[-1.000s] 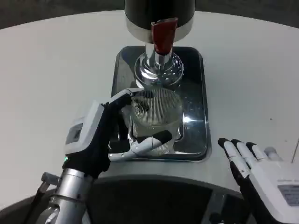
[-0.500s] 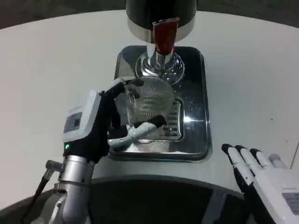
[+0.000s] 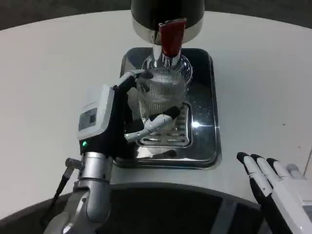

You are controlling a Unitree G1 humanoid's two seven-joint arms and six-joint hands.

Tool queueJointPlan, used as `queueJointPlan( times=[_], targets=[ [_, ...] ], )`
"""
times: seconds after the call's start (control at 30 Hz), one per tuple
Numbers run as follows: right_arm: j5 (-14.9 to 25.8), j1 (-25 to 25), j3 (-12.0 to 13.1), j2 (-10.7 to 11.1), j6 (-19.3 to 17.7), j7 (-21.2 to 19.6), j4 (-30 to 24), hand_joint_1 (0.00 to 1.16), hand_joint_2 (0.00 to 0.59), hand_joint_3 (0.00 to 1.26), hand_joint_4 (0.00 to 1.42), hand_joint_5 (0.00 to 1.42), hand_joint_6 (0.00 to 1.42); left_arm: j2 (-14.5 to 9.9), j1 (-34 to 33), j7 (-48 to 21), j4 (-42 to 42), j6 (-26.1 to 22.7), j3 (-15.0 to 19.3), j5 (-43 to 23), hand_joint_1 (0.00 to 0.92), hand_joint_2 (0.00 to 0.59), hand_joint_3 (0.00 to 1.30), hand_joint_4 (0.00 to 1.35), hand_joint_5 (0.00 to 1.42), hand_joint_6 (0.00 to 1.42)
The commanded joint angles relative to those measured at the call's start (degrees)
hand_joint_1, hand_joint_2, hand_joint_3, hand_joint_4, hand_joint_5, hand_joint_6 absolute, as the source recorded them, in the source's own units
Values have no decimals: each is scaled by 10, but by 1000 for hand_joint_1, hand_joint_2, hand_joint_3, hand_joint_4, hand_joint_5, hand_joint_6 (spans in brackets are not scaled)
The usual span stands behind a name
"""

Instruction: Grasp the cup under the faucet to collect the drink, then remove the cup.

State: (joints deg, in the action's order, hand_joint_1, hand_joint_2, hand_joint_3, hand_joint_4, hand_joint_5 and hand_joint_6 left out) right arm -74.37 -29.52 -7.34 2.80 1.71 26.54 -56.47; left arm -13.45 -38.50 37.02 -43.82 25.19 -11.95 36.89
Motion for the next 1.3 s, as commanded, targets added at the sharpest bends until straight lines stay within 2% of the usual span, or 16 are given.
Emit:
queueJointPlan(
  times=[0.03, 0.17, 0.37, 0.53, 0.7, 0.87, 1.03, 1.17, 1.3],
  targets=[
    [10, -9, 7, 0, -8, -7, -6, 740, 301, 0, 0, 0, 0, 13, -17, 22, -21, -8, -13, 3, 558, 194, 1026, 1119, 1174, 1296],
    [15, -10, 11, 1, -8, -7, -5, 740, 301, 0, 0, 0, 0, 18, -26, 28, -35, -9, -21, 0, 557, 194, 1027, 1119, 1174, 1312],
    [27, -9, 15, 2, -8, -11, 0, 743, 302, 0, 0, 0, 0, 13, -27, 31, -43, -8, -26, -3, 552, 192, 1015, 1085, 1174, 1332],
    [33, 1, 16, 3, -9, -11, 7, 747, 304, 0, 0, 0, 0, 4, -23, 32, -41, -8, -24, -4, 532, 188, 958, 972, 1140, 1334],
    [36, 8, 14, 4, -8, -12, 13, 751, 306, 0, 0, 0, 0, -2, -21, 34, -38, -7, -22, -7, 496, 158, 805, 797, 1088, 1334],
    [37, 9, 14, 2, -7, -13, 14, 757, 309, 0, 0, 0, 0, -7, -19, 35, -38, -4, -21, -8, 401, 94, 674, 646, 1018, 1332],
    [36, 4, 10, 0, -7, -17, 15, 761, 312, 0, 0, 0, 0, -13, -16, 28, -38, 2, -19, -14, 303, 40, 497, 503, 876, 1282],
    [35, 7, 7, -1, -7, -18, 18, 763, 315, 0, 0, 0, 0, -19, -13, 16, -40, 11, -17, -23, 210, 5, 439, 420, 765, 1210],
    [36, 9, 7, -1, -5, -19, 20, 765, 316, 0, 0, 0, 0, -24, -12, 3, -43, 20, -19, -35, 153, 0, 418, 385, 716, 1169]
  ],
)
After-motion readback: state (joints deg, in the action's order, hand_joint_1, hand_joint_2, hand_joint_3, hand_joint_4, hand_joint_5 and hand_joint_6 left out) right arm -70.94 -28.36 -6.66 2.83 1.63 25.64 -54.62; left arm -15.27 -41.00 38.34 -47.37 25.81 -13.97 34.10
